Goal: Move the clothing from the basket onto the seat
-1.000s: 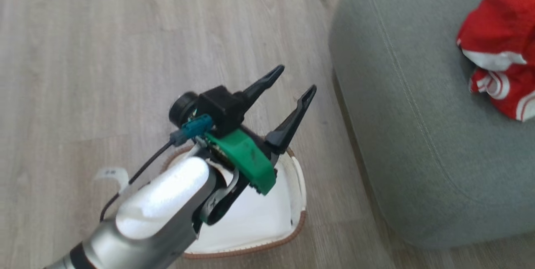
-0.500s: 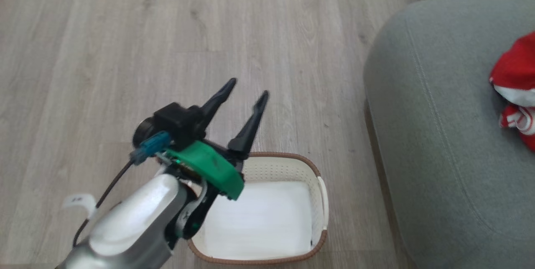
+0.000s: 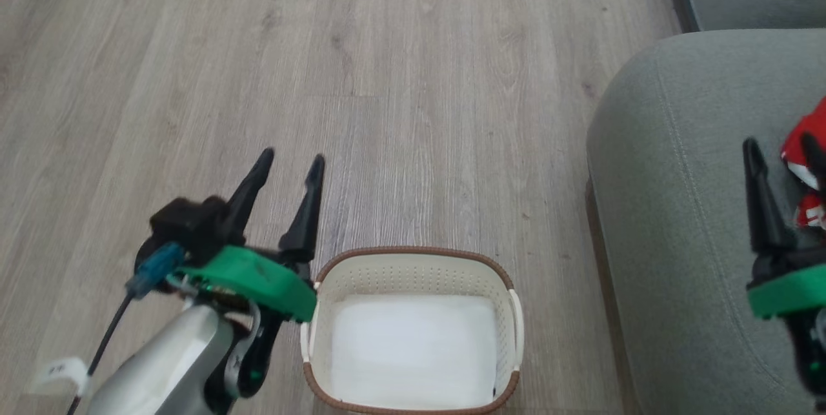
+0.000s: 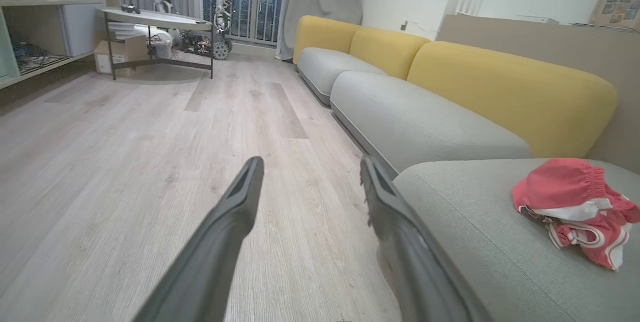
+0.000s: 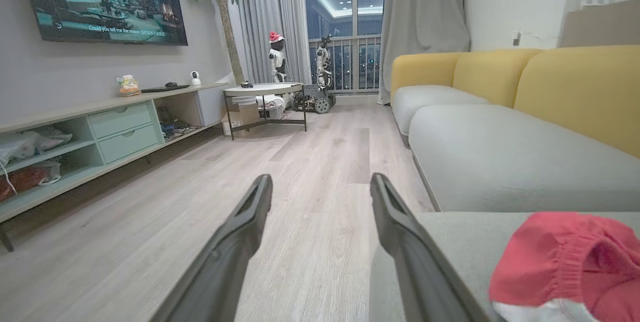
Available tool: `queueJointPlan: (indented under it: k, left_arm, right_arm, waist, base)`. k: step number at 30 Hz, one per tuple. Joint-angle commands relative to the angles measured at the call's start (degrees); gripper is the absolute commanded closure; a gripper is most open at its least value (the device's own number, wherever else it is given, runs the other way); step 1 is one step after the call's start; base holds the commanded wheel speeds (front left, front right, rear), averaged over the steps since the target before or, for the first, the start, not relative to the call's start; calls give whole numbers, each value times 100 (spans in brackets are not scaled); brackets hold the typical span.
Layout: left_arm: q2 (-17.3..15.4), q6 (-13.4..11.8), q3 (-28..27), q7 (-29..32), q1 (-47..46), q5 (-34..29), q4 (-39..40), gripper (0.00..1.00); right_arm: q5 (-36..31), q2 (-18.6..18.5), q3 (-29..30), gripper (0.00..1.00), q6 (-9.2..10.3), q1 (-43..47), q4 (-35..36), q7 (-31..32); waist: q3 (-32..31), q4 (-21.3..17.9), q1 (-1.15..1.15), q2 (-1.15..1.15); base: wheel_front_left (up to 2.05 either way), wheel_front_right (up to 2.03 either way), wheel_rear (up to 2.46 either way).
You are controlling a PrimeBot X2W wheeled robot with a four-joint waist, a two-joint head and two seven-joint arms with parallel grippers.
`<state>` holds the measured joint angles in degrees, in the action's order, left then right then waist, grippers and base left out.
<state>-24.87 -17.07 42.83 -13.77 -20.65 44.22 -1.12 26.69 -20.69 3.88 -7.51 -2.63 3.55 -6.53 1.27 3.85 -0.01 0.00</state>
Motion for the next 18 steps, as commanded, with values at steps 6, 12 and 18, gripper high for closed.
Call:
queueJointPlan:
  k: [6,12,18]
  left_arm:
    - [-154,-146,-751,-115,278,-42,201,0]
    - [79,-35,-1458,-121,800,-448,289,0]
    - [321,269,-1879,-122,1170,-1033,69,0]
  right_arm:
    - [-295,429,69,0,2,377,484,-156]
    - [-379,692,-16,0,2,616,310,-514]
    - [-451,828,-195,0,2,789,43,-730]
  waist:
    - [63,66,1,0]
    - [76,80,1,0]
    - [45,79,1,0]
  base:
    - [0,0,0]
    - [0,0,0]
    - [0,0,0]
